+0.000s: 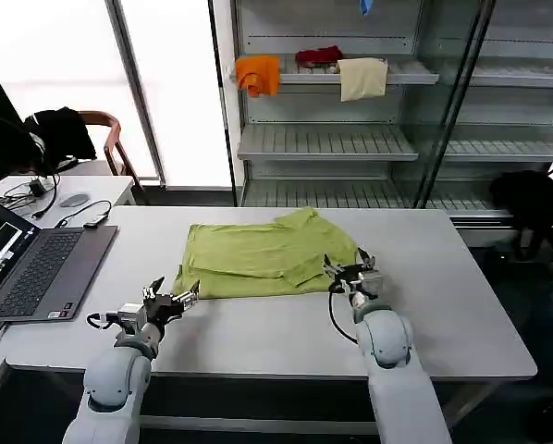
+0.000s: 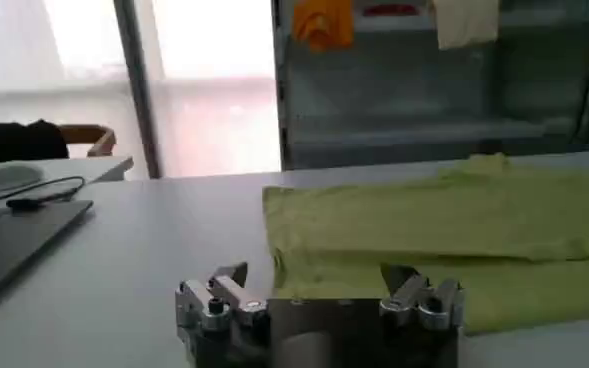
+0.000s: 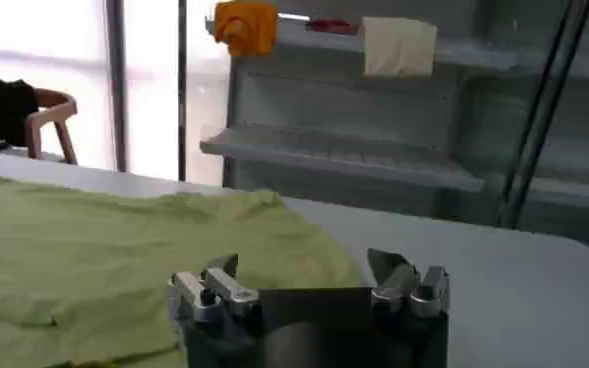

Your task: Fold and organize the clothes.

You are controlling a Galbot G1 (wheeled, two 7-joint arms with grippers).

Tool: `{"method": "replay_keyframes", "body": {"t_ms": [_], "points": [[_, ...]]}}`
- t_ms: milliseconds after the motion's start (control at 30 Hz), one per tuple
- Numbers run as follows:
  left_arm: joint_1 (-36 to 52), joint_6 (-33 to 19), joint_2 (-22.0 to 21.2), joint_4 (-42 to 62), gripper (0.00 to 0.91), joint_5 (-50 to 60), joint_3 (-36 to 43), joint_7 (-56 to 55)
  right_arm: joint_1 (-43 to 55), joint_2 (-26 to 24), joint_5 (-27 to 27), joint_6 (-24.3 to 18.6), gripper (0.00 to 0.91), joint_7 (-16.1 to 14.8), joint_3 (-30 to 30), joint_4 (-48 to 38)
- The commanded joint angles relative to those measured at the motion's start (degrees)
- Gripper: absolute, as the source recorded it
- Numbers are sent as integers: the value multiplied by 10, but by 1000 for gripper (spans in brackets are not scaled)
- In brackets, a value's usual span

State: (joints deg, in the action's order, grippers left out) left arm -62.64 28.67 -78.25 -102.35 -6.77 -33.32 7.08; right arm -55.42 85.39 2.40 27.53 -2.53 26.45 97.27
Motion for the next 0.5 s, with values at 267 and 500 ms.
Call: {"method": "replay_keyframes", "body": {"t_ms": [267, 500], "points": [[-4, 3, -12, 9, 907, 36, 3, -3, -53, -19, -10, -3, 252, -5, 32, 11], [-5, 12, -10, 12, 171, 42, -2, -5, -52, -16, -5, -9, 0, -13, 22, 8]]}}
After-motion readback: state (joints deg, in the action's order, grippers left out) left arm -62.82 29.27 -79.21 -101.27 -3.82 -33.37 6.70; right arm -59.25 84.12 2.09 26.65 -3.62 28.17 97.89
